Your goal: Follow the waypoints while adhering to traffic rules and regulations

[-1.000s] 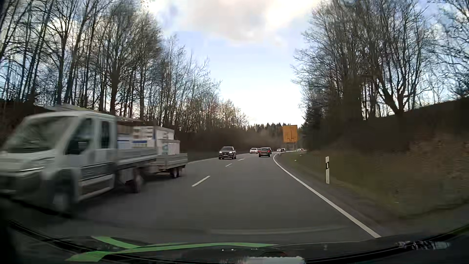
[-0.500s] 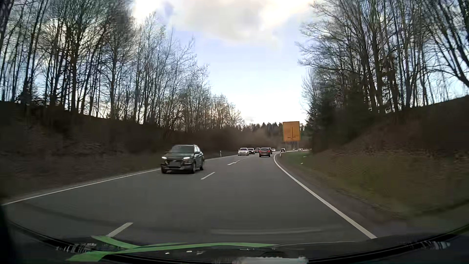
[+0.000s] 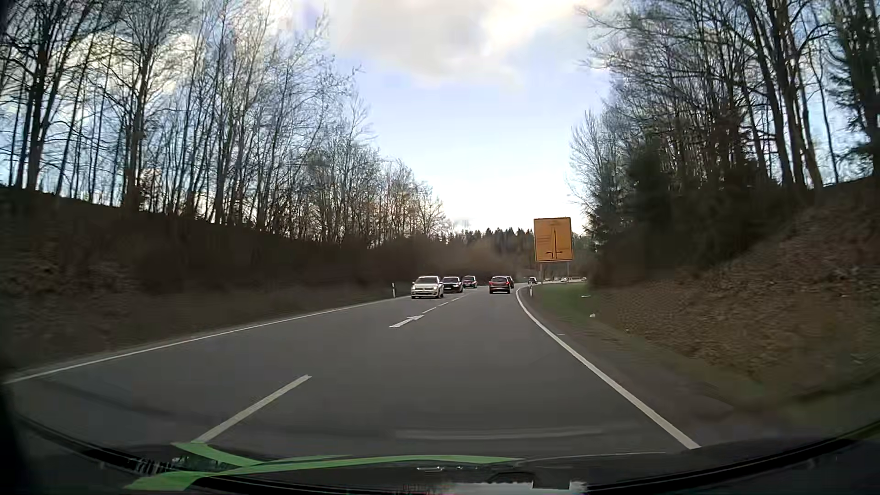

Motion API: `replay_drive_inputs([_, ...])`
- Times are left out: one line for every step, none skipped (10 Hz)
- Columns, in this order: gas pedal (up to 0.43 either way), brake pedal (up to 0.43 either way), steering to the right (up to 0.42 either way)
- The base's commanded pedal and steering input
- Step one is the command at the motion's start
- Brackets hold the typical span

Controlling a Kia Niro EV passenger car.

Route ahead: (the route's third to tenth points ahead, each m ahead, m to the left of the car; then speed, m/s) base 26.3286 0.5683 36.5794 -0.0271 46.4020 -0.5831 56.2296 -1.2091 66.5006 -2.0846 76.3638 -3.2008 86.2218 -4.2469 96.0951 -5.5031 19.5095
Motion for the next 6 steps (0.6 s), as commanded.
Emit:
replay_drive_inputs([0.189, 0.0, 0.005])
replay_drive_inputs([0.189, 0.0, 0.006])
replay_drive_inputs([0.189, 0.0, 0.007])
replay_drive_inputs([0.189, 0.0, 0.008])
replay_drive_inputs([0.189, 0.0, 0.008])
replay_drive_inputs([0.189, 0.0, 0.009])
